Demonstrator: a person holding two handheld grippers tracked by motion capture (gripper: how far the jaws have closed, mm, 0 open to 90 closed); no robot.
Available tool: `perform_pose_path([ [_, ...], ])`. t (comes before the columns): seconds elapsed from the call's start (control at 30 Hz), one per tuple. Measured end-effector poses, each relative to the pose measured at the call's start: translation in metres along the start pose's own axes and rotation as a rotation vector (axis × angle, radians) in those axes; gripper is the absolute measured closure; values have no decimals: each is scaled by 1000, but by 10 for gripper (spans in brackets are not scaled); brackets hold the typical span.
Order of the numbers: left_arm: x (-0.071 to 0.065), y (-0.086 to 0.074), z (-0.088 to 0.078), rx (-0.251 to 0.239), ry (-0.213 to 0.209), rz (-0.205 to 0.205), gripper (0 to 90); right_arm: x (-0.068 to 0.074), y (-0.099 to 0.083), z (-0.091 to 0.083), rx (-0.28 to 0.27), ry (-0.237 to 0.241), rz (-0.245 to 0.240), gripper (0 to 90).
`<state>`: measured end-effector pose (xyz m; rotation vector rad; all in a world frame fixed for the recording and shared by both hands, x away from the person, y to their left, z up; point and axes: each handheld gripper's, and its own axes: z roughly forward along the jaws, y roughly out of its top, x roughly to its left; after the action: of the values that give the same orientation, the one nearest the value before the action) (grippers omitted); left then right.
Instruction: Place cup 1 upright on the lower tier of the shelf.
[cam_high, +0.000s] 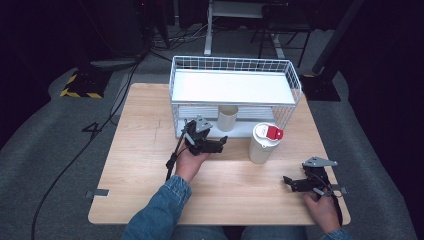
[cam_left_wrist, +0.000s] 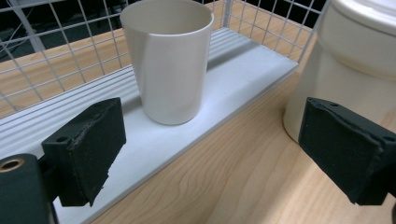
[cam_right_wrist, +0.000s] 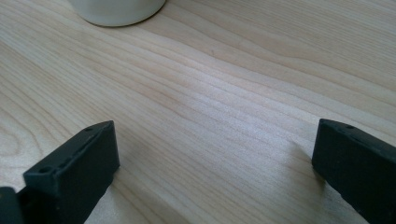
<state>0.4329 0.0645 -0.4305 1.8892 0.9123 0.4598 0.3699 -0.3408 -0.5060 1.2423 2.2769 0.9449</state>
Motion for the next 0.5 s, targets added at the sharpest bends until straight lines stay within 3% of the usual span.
perform_pose_path([
  [0.2,0,-6,-26,-9,0,12,82,0,0,0,0,0,0,7],
  [0.5,10,-22,-61,-22,21,-32,82,0,0,0,0,0,0,7],
])
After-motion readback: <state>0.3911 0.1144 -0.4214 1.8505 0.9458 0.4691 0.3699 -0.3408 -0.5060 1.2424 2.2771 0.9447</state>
